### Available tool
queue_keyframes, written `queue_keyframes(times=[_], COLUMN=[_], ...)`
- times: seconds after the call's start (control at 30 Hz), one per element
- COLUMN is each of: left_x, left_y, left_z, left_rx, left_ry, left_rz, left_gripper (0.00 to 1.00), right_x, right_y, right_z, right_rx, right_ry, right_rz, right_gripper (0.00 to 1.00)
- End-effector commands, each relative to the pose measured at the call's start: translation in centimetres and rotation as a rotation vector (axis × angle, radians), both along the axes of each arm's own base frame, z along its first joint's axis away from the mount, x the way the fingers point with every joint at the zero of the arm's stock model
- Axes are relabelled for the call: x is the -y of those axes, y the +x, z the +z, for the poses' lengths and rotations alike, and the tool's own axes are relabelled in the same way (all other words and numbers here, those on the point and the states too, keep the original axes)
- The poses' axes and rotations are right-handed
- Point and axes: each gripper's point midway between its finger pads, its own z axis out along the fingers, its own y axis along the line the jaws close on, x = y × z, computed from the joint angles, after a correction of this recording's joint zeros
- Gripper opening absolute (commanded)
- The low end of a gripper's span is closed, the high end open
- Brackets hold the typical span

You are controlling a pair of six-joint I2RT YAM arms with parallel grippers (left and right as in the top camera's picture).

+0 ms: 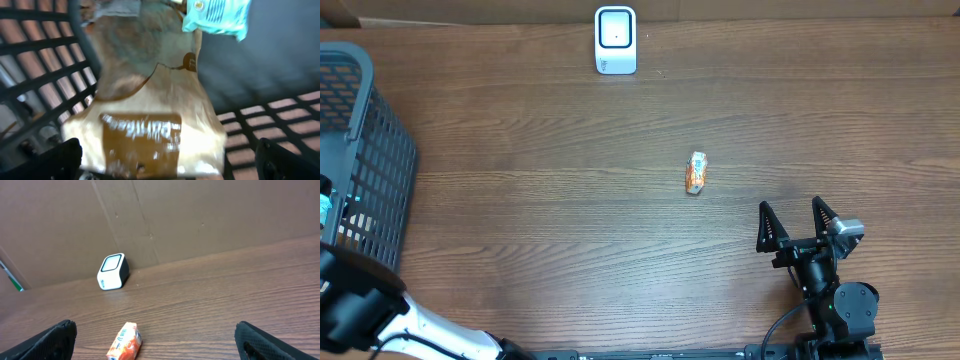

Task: Scan the item barcode
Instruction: 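Return the left gripper to the basket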

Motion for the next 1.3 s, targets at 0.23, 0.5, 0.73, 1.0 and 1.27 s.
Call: queue_keyframes(times=[0.23, 0.5, 0.73, 1.0, 1.27], left_x=[0.0, 0.2, 0.5, -0.6, -1.3], left_y=[-0.2, -0.3, -0.5, 0.6, 1.7], left_z=[-7.0, -8.3, -8.0, -2.4, 10.8], left_rx=[-0.142, -0.156, -0.164, -0.065, 0.244], left_ry=[-0.187, -0.207, -0.217, -0.1, 0.23], left_rz=[-0.109, -0.108, -0.108, -0.069, 0.034], left_gripper=[0.84, 0.5, 0.04, 0.04, 0.04], right_x=[-0.1, -0.1, -0.1, -0.1, -0.1], right_y=[0.0, 0.0, 0.0, 0.0, 0.0], right_z=[-0.2, -0.2, -0.2, -0.2, -0.2], right_rx=[0.002, 0.002, 0.002, 0.002, 0.003], right_ry=[0.007, 0.007, 0.007, 0.007, 0.007], right_rz=[0.002, 0.002, 0.002, 0.002, 0.002], right_gripper=[1.0, 1.0, 1.0, 1.0, 1.0])
